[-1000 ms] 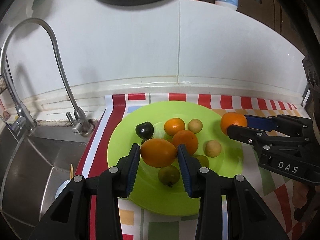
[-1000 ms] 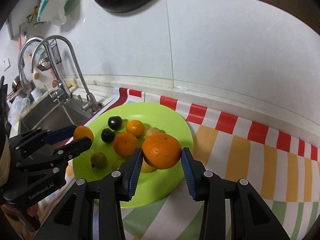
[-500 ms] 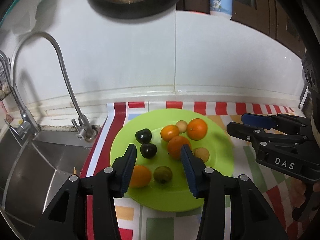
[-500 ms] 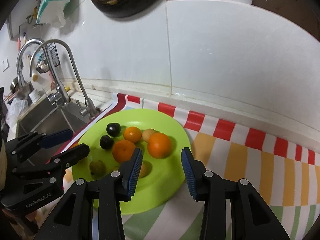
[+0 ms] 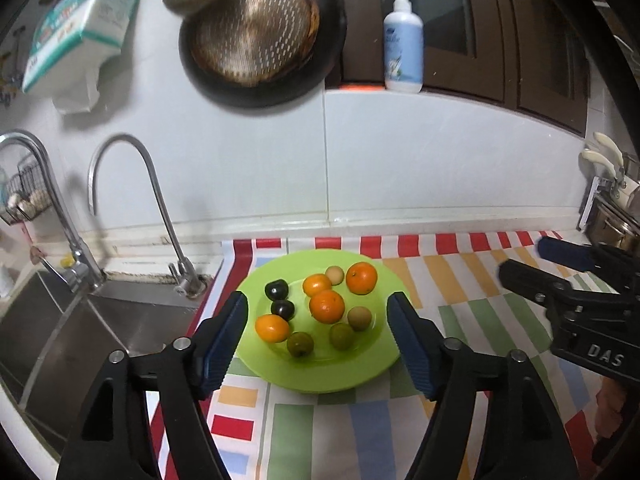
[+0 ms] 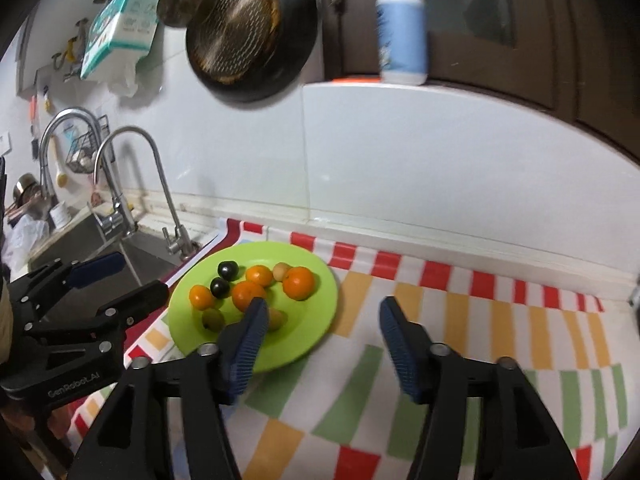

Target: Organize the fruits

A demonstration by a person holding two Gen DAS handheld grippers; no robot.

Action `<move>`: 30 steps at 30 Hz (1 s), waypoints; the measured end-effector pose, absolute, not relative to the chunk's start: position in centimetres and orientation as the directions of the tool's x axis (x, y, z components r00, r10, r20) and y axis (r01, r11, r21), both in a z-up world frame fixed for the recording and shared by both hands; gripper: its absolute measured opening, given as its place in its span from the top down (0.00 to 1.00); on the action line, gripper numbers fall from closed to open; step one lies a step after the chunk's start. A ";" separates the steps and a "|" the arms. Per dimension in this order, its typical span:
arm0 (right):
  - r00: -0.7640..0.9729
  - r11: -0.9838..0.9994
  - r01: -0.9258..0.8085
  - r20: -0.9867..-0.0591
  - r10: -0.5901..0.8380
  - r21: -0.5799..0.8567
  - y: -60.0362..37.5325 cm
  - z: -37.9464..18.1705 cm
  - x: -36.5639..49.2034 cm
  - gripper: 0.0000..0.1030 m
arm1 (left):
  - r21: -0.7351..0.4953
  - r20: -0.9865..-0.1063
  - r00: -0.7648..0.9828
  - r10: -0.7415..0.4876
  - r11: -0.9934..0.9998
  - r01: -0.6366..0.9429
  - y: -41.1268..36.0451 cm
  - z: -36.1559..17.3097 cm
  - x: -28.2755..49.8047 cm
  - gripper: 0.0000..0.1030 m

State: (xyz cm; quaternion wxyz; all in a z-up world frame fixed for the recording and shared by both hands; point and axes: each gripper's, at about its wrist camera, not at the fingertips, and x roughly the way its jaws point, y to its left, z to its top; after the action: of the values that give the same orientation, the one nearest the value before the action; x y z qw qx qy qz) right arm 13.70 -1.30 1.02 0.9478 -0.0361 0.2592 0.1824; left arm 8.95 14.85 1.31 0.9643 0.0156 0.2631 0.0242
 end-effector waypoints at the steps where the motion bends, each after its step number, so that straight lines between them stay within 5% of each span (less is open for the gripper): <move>1: 0.810 0.938 -0.345 -0.498 0.310 0.023 -1.8 1.2 13.1 0.37 | 0.045 -0.499 0.865 0.051 0.998 -0.032 14.5 1.6 8.4 0.29; 16: 0.884 0.984 -0.179 -0.441 0.155 -0.013 -6.9 3.7 3.0 0.25 | 0.048 -0.447 0.894 -0.032 0.997 0.060 10.2 4.6 1.2 0.17; 30: 0.882 0.991 -0.131 -0.458 0.111 -0.013 -8.1 3.4 -2.3 0.25 | 0.081 -0.422 0.906 -0.026 0.994 0.066 9.4 5.8 -3.2 0.08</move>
State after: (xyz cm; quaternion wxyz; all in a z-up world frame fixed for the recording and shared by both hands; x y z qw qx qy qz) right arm -2.32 -8.12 3.36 0.9699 -0.0219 0.2345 0.0623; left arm -3.16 9.35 5.75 0.9752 0.0469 0.2152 -0.0236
